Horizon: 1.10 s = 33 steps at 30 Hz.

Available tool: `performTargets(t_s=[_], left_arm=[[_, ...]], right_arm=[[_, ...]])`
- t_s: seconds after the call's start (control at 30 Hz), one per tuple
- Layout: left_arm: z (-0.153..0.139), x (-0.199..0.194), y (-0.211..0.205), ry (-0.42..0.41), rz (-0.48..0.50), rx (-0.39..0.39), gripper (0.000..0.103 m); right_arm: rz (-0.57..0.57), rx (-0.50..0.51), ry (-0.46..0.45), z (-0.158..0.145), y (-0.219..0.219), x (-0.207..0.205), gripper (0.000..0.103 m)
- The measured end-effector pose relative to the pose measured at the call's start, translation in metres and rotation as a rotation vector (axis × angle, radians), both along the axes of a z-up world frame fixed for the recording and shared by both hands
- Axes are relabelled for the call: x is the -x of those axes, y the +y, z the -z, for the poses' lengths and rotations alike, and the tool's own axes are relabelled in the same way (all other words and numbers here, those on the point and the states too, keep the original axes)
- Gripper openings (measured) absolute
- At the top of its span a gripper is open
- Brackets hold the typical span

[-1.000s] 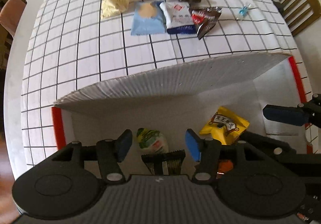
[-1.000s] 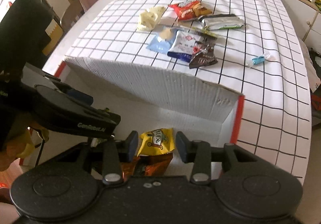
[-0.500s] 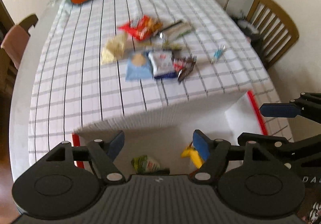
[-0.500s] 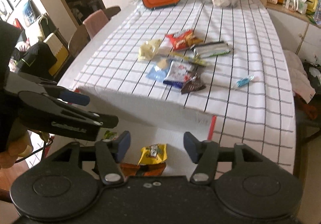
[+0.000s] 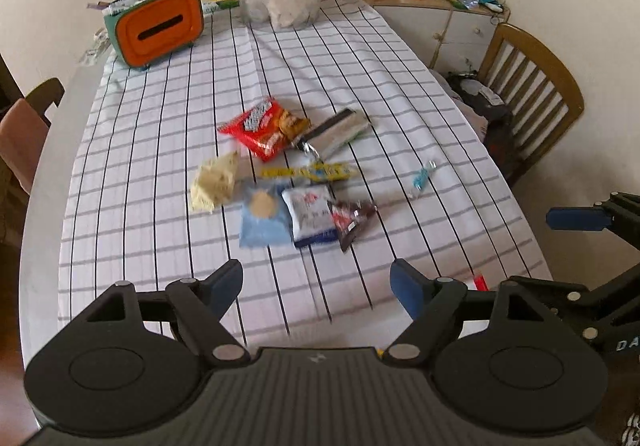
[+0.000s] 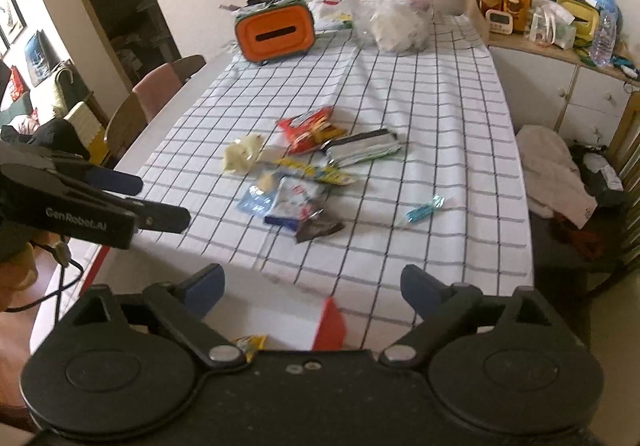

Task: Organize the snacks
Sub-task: 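Open both tools to release the snacks in the box and withdraw, then grasp the brown chocolate packet with the right tool while the left tool grasps the blue wrapped candy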

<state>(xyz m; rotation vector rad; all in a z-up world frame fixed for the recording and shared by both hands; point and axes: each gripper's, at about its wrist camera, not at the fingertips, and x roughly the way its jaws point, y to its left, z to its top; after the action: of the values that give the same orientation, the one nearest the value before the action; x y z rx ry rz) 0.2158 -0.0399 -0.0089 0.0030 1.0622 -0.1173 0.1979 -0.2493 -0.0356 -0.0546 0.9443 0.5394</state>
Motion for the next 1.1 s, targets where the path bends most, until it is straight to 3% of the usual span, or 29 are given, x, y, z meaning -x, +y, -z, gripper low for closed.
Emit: performTargets(t_s=[0.27, 0.63, 0.9, 1.1], left_arm=[[0.007, -0.035, 0.01, 0.044, -0.044, 0.007, 0.081], [0.026, -0.059, 0.029, 0.114, -0.082, 0.005, 0.081], [0.038, -0.071, 0.039, 0.174, -0.12, 0.038, 0.081], [0.038, -0.08, 0.037, 0.208, -0.12, 0.028, 0.081]], right_arm=[[-0.017, -0.006, 0.048, 0.021, 0.014, -0.051, 0.095], [-0.119, 0.051, 0.184, 0.089, 0.077, -0.115, 0.092], [-0.145, 0.114, 0.239, 0.122, 0.097, -0.14, 0.08], [-0.179, 0.114, 0.28, 0.133, 0.1, -0.146, 0.061]])
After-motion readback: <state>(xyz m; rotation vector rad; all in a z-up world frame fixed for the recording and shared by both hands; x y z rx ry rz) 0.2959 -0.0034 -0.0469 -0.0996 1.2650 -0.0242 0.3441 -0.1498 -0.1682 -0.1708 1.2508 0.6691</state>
